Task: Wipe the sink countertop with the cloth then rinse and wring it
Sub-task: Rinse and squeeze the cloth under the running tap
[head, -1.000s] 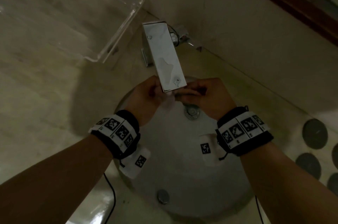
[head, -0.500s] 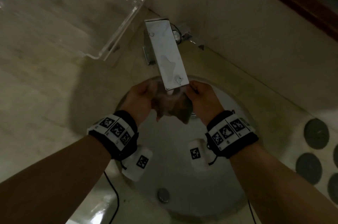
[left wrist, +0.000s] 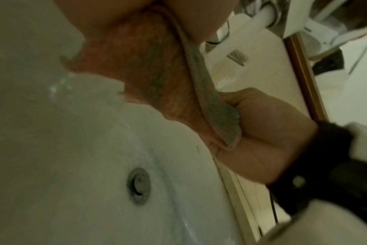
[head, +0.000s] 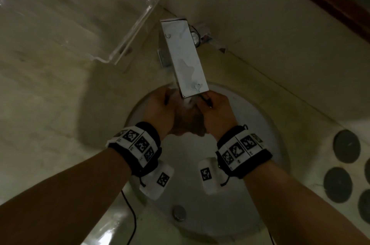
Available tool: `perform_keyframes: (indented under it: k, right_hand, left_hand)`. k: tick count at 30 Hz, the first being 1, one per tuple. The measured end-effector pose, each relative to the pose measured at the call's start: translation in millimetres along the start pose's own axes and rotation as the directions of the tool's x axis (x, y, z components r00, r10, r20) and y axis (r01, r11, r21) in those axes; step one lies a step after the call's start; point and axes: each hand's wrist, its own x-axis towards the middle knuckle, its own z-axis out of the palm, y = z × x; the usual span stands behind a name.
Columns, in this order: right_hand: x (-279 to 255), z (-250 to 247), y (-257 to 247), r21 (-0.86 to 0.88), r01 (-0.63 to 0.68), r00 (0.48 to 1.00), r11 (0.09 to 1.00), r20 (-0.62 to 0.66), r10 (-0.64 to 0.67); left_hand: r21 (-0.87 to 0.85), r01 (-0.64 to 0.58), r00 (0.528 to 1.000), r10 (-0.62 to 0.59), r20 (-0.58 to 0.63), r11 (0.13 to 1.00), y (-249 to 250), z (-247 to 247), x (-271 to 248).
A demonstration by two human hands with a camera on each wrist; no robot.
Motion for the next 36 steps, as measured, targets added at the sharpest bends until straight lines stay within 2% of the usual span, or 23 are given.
perform_keyframes:
  k: [4, 6, 8, 11, 14, 19, 23, 29, 32, 36]
  right_hand:
    - [3, 3, 4, -0.021, -0.042, 0.997, 0.999, -0.062, 0.041]
    - [2, 0, 1, 0.061, -0.092, 0.993, 0.994, -0.075, 0.096]
    - [2, -3, -1, 0.123, -0.165, 0.985, 0.979, -0.032, 0.170]
    - [0, -6, 1, 0.114, -0.254, 0.966, 0.961, 0.087, 0.245]
    - [2, -10, 4, 0.122, -0.255, 0.962, 0.959, 0.130, 0.239]
    - [2, -17, 2, 0.201, -0.115, 0.993, 0.973, 0.006, 0.117]
    - [-2, -22, 1, 0.270, -0.117, 0.993, 0.956, 0.026, 0.114]
    - [-3, -21, 9, 0.018, -0.047, 0.998, 0.999, -0.050, 0.048]
    - [-3, -20, 13, -0.056, -0.071, 0.995, 0.996, -0.072, 0.067]
    - [-5, -19, 10, -0.108, -0.078, 0.994, 0.991, -0.088, 0.068]
  left_hand:
    - [-0.115, 0.004, 1.000, -0.003, 0.005, 0.993, 0, 0, 4]
    - [-0.154, -0.010, 1.000, 0.013, 0.015, 0.988, -2, -3, 6]
    - [-0.196, -0.030, 0.999, 0.036, 0.030, 0.980, -5, -4, 10]
    - [-0.227, -0.057, 0.983, 0.094, 0.156, 0.972, -10, -5, 11]
    - [-0.274, -0.105, 0.957, 0.172, 0.233, 0.956, -12, -3, 10]
    - [-0.330, -0.074, 0.983, 0.125, 0.134, 0.941, -10, -7, 10]
    - [-0.264, -0.039, 0.998, 0.049, 0.031, 0.964, -15, -7, 18]
    - [-0.224, -0.003, 0.999, 0.011, 0.033, 0.975, -21, -4, 22]
    - [-0.244, 0.017, 0.999, -0.007, 0.043, 0.970, -21, -4, 19]
    - [-0.204, -0.031, 0.999, 0.039, 0.036, 0.978, -21, -5, 15]
